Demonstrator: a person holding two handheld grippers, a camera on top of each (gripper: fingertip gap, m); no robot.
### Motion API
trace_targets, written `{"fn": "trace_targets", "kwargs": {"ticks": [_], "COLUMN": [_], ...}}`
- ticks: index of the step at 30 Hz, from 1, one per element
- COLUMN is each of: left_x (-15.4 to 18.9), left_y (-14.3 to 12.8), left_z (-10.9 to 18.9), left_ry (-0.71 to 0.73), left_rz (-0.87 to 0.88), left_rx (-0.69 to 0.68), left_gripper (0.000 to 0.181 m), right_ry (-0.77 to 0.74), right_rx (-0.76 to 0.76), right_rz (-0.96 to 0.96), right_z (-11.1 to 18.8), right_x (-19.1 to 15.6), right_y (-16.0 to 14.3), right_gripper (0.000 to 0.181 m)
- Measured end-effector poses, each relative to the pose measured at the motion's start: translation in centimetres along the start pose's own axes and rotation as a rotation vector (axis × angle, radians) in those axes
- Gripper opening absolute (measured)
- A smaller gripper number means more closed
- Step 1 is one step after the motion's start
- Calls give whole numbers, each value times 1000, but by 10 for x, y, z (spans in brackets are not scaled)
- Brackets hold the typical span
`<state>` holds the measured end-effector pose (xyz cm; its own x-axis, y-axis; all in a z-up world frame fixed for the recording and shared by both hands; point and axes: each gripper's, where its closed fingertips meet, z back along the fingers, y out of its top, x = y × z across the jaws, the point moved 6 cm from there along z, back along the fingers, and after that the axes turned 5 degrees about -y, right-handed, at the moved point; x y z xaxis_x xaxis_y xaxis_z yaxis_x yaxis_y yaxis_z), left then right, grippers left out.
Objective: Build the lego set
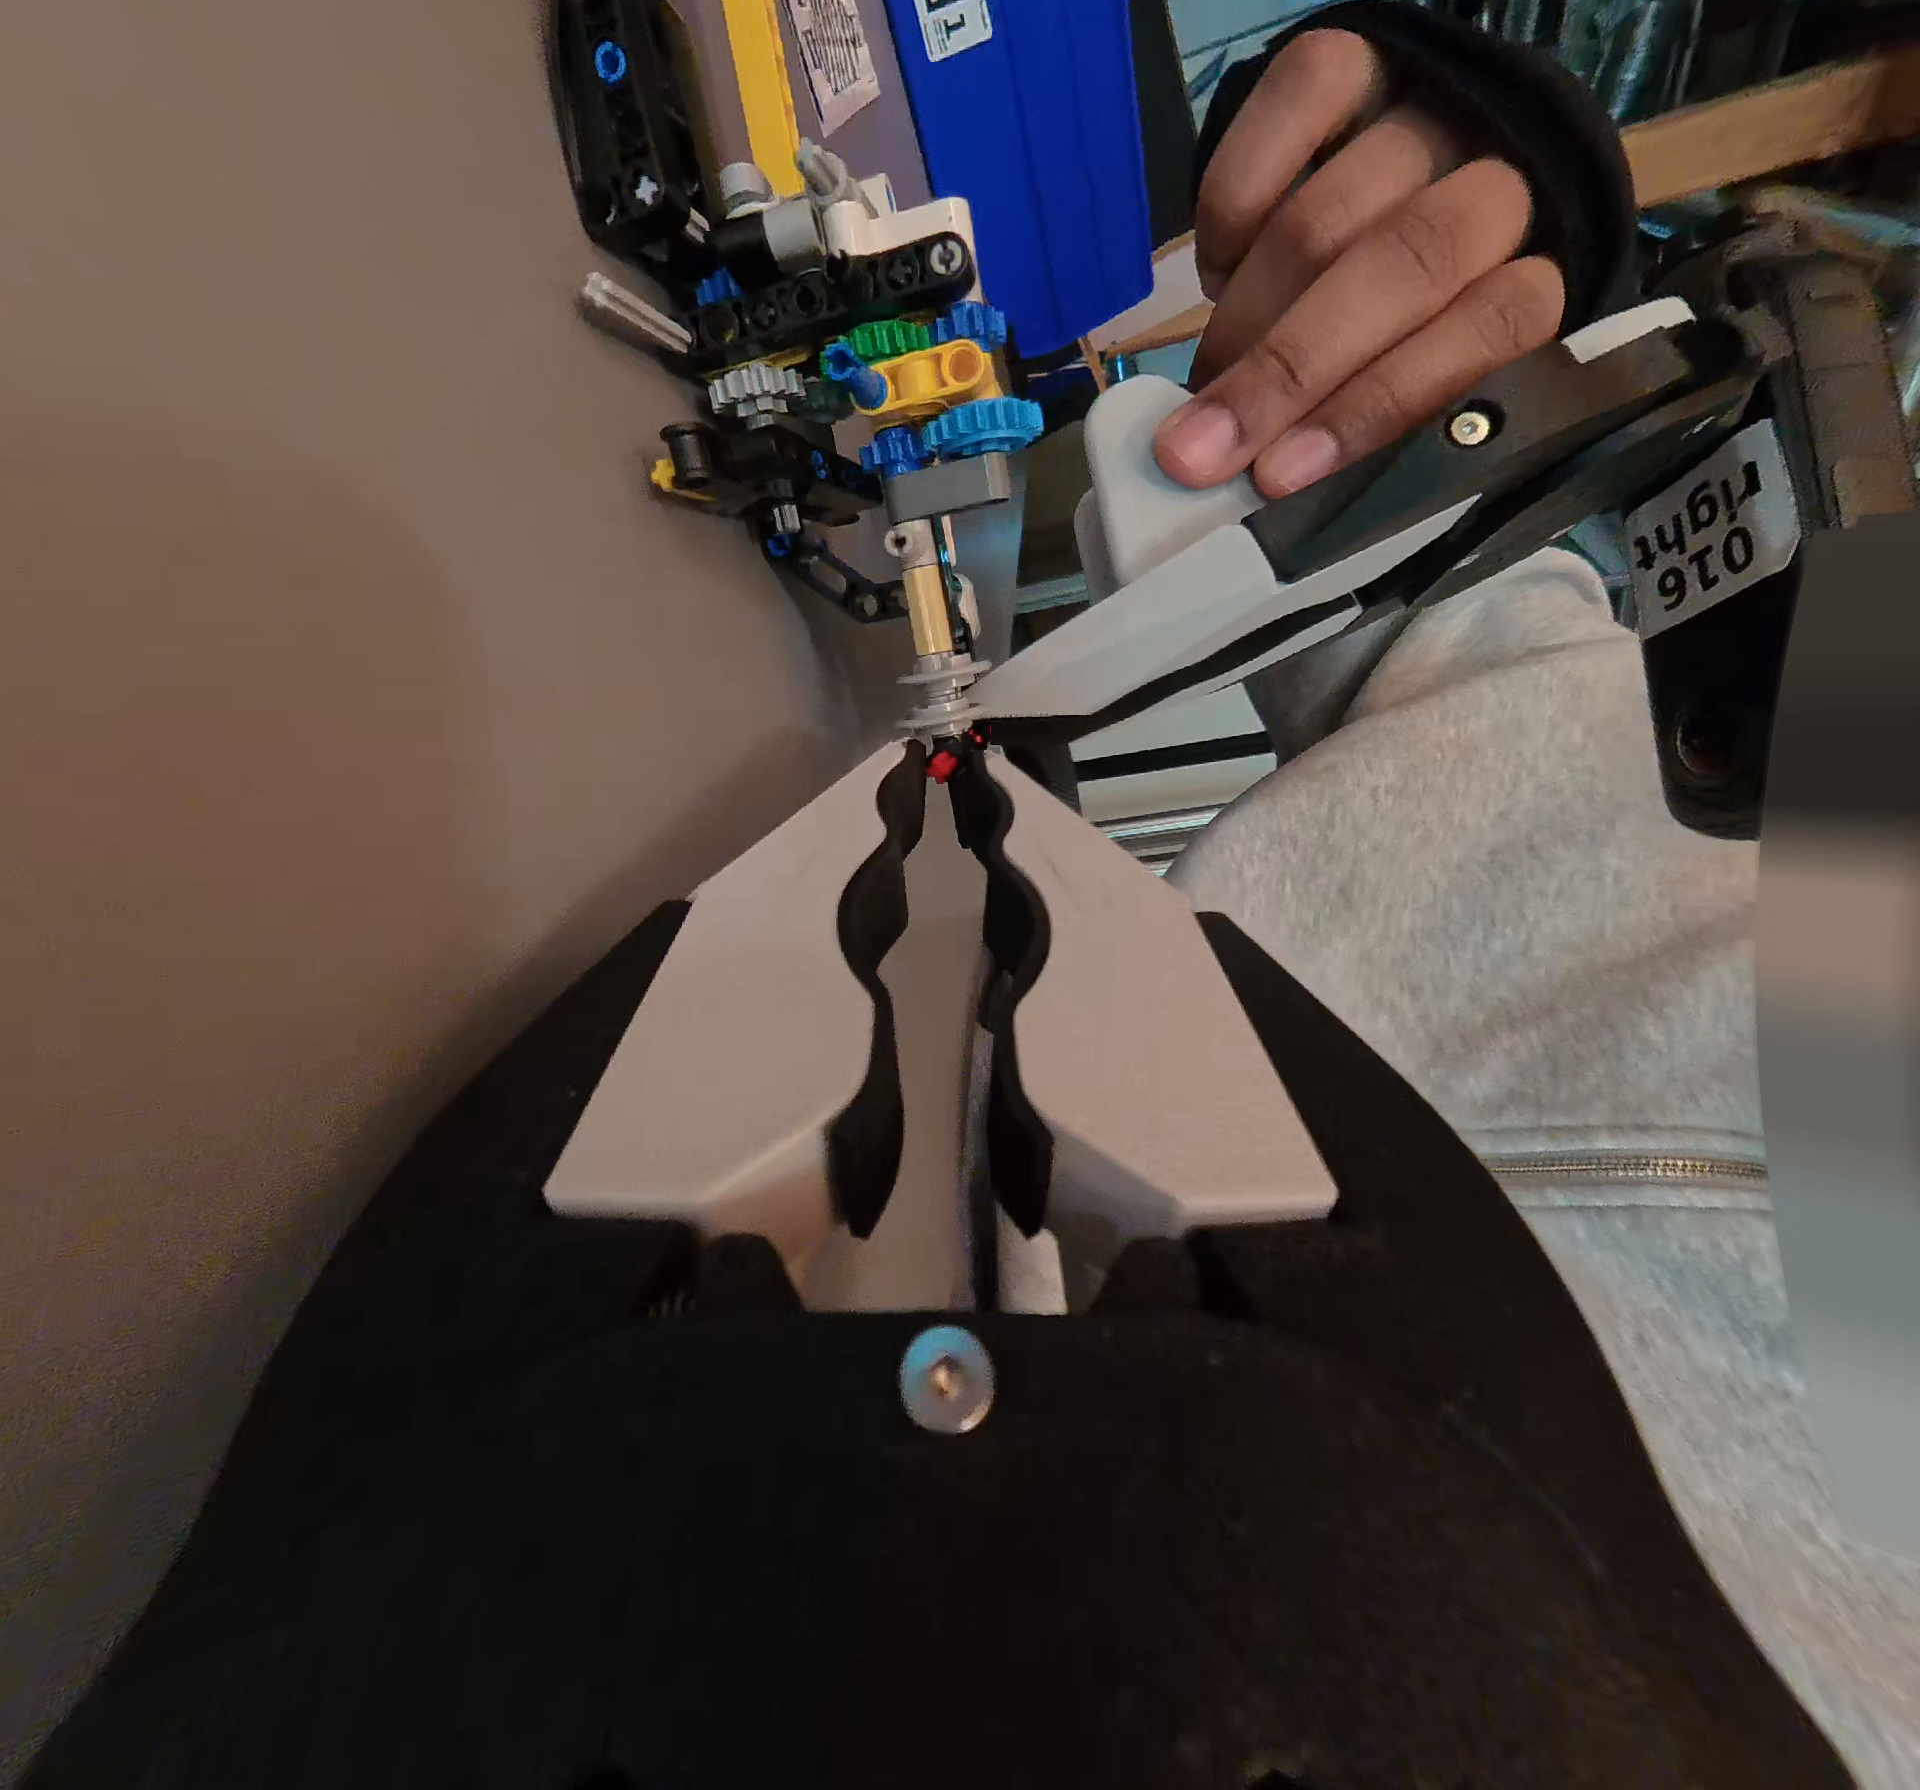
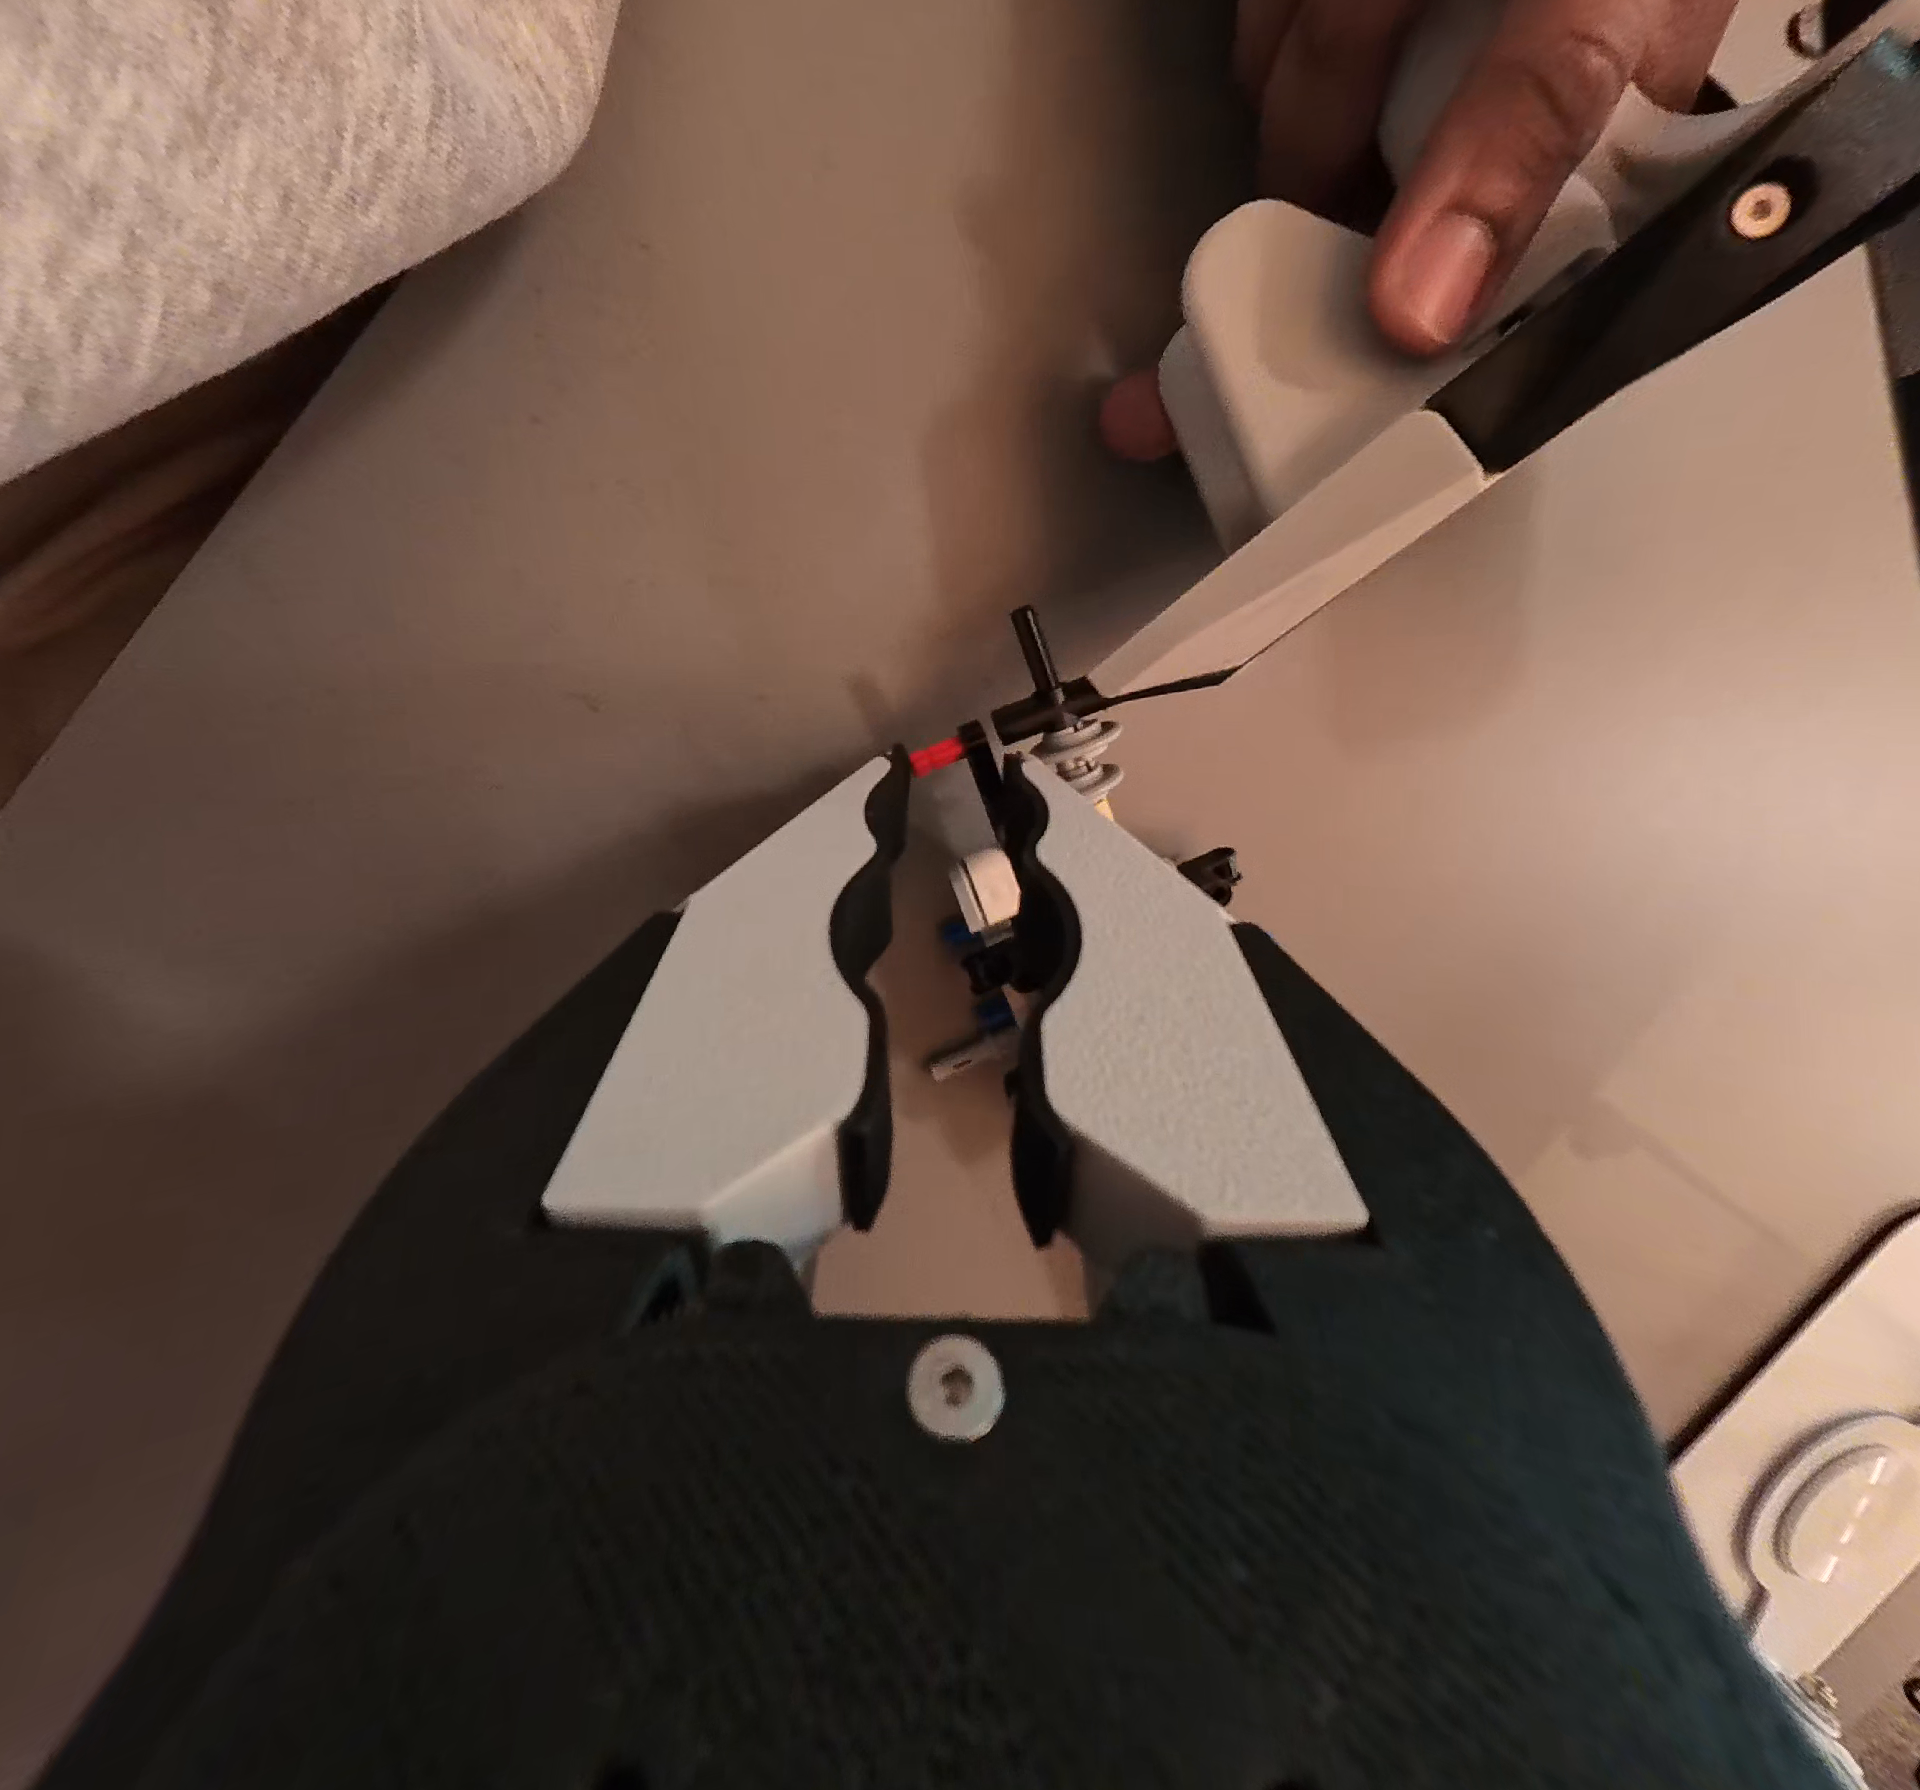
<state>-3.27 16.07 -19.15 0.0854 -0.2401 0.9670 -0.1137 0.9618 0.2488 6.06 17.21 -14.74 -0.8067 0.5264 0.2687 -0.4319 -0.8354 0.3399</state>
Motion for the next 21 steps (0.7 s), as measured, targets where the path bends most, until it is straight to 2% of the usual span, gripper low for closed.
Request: {"fn": "trace_targets", "kwargs": {"ticks": [21], "left_x": [-1], "left_y": [2], "left_z": [-1], "left_ry": [-65], "left_rz": [98], "left_rx": [30], "left_gripper": [4], "right_ry": [-37], "right_rx": [59], "right_rz": [-13], "right_z": [0], "right_x": [-5], "right_y": [-12], "right_gripper": [15]}}
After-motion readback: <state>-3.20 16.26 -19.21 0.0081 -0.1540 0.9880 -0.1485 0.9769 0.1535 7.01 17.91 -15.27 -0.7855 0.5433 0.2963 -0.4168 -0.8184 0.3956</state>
